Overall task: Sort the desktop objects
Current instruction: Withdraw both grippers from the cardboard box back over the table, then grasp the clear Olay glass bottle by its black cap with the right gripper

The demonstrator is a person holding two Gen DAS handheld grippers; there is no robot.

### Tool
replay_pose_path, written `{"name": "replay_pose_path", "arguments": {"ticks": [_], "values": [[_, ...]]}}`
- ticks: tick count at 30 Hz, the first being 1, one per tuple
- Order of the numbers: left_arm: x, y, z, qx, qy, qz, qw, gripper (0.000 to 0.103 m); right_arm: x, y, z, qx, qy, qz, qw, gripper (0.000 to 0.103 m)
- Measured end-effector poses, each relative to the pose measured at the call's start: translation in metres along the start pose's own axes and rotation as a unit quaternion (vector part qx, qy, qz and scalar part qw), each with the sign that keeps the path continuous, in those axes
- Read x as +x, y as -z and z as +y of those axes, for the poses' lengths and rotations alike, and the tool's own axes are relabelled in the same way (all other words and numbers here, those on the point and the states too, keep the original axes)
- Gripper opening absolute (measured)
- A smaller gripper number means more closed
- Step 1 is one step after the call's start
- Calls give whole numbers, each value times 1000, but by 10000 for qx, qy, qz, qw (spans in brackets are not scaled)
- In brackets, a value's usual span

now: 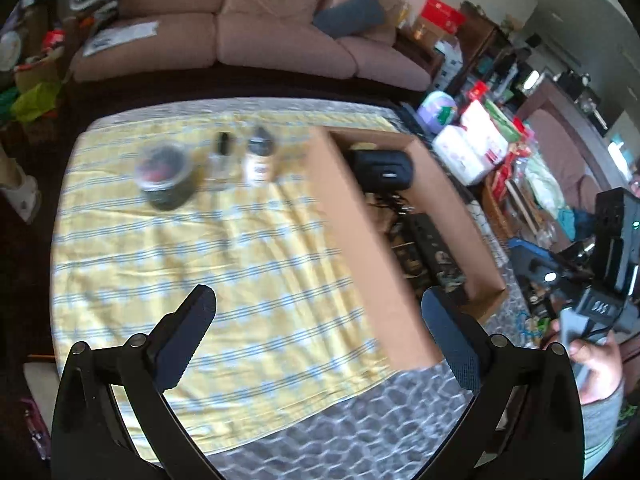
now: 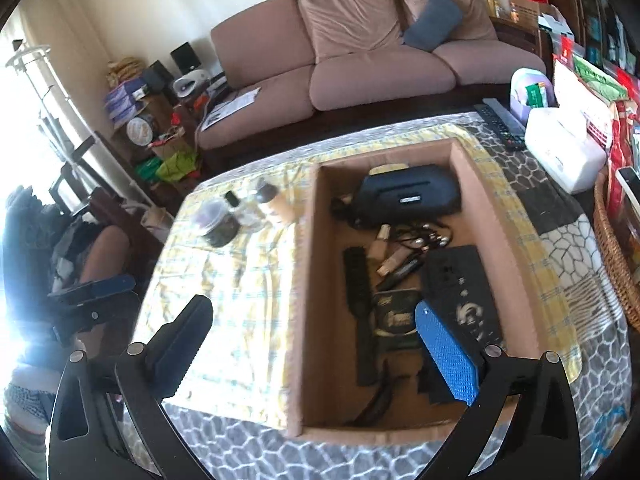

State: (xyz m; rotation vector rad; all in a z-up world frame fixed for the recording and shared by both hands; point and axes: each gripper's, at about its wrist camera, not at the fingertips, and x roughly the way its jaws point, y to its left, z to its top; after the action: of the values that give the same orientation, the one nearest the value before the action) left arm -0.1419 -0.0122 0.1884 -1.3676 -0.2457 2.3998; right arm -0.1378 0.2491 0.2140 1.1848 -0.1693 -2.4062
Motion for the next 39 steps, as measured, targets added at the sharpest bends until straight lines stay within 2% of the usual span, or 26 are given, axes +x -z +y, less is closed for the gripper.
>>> {"name": "replay_pose_path", "arguments": {"ticks": [5,11,14,21,26,31,33,35,39], "values": [[-26,24,58,-69,-396,-137,9991,103,6,10,31,-173,-153,49,9997,103],[-33,46,122,-501,-454,-278,9973,103,34,21,74,-382,-436,65,9983,103],[-26,52,142,-627,-459,-324,9965,103,54,29,99,-567,-591,70,9966,103],[4,56,175,-751,-509,-328,9953,103,109,39,141,-1027,-701,100,9922,103],[30,54,189,-879,-456,-351,9945,103,145,40,137,-844,-797,33,9932,103],[51,52,198,-1069,-339,-418,9928,103,169,19,128,-636,-729,-264,9950,102],[60,50,199,-1091,-318,-438,9926,103,178,4,129,-688,-712,-349,9945,95],[65,44,197,-1023,-322,-447,9932,103,186,-11,131,-752,-672,-421,9940,77],[70,23,182,-562,-457,-633,9954,103,206,-44,132,-813,-512,-613,9935,72]]}}
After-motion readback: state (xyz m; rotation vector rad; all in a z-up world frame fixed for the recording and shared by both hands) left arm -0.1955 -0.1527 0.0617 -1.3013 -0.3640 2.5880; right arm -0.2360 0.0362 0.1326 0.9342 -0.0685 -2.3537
